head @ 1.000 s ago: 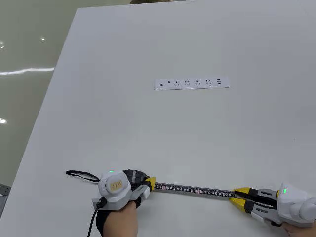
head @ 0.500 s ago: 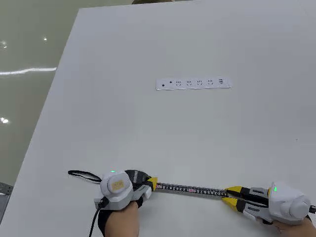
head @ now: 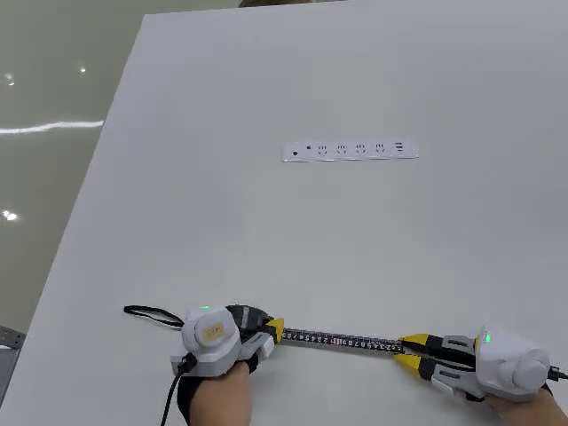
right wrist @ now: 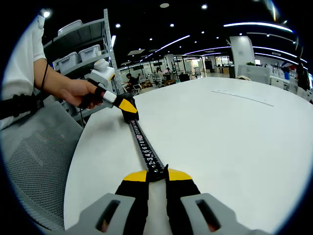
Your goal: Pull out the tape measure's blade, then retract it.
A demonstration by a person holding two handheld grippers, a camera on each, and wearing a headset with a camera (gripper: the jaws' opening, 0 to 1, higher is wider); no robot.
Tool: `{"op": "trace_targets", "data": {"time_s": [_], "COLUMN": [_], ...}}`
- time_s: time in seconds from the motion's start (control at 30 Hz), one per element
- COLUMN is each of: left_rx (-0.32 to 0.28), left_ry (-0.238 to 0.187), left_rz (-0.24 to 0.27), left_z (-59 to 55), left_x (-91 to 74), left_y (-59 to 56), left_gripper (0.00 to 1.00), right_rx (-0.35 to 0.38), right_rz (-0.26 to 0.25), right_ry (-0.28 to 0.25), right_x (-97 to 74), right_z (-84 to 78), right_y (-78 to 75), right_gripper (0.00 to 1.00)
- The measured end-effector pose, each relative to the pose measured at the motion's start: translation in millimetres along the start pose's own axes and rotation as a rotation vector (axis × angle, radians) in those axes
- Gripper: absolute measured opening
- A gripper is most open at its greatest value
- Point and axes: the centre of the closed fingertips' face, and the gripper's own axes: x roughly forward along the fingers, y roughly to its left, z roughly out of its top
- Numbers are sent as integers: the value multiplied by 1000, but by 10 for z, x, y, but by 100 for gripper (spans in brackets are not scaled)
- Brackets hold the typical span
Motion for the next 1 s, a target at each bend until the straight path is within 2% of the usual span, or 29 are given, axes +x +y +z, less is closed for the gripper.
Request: {"op": "trace_targets", "data": {"time_s": [0.67, 1.0], "left_rx": [-2, -2], "left_ry": [2, 4], "left_rz": [0, 0], "left_z": [4, -3], "left_x": [3, 4], "left_y": [-1, 1], "left_gripper": [69, 69], "right_rx": [9, 4], "right_rz": [15, 32], "right_ry": [-10, -11], "right_x": [91, 218], "right_z": [62, 104], "right_y": [44, 64], "right_gripper": [11, 11]}}
